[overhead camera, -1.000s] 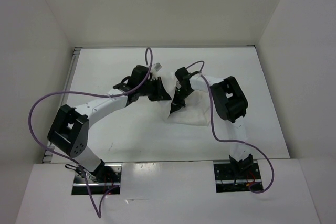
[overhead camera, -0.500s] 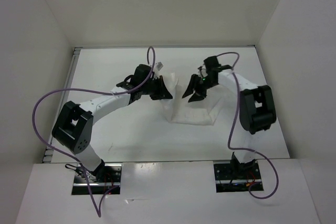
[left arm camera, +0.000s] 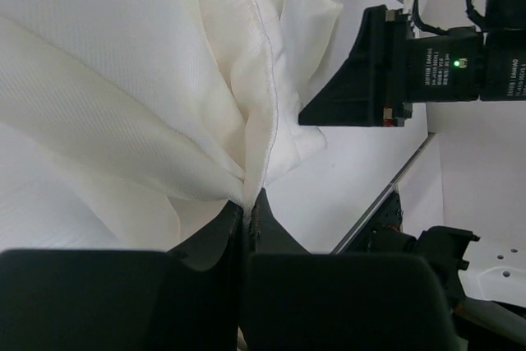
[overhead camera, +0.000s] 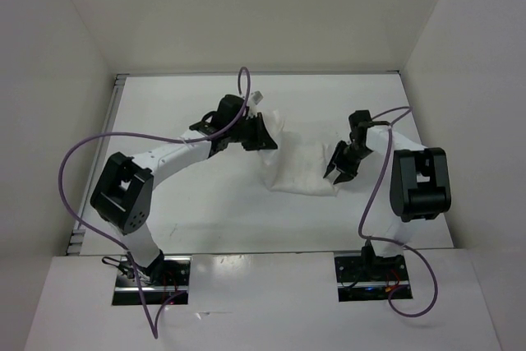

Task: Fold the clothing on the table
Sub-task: Fold the skirt

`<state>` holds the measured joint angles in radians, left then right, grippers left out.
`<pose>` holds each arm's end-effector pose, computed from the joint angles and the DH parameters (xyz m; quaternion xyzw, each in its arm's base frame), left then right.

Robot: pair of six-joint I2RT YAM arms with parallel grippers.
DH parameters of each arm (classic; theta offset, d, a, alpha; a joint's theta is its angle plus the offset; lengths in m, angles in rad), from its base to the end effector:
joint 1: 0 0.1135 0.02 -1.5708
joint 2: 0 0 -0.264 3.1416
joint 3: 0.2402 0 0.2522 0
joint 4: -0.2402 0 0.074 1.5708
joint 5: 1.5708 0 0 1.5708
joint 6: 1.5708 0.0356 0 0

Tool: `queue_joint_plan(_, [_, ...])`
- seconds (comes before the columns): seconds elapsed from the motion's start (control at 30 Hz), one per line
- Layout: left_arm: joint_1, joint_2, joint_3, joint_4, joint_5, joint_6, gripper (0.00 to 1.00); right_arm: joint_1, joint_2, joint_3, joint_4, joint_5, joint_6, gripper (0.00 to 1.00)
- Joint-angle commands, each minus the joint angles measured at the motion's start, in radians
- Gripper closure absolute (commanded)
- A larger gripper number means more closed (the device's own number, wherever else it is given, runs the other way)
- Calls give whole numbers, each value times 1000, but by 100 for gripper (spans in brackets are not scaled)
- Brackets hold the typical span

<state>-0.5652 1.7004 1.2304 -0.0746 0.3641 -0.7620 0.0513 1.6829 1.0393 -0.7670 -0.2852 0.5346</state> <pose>0.3238 -0.2204 0.2623 0.0043 0.8614 -0.4216 0.2832 0.2978 0.0253 0.1701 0.2251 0.9607 0.1585 0.0349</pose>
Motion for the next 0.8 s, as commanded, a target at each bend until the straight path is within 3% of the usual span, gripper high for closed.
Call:
queue_joint_plan(0.0, [-12, 47, 61, 27, 54, 12, 100, -7, 49, -13, 50, 17, 8, 54])
queue_joint_plan(0.27, [-84, 177, 181, 36, 84, 3, 100, 19, 150, 5, 126, -100, 18, 57])
queue_joint_plan(0.77, [-183, 363, 340, 36, 124, -56, 100, 38, 169, 15, 156, -121, 27, 59])
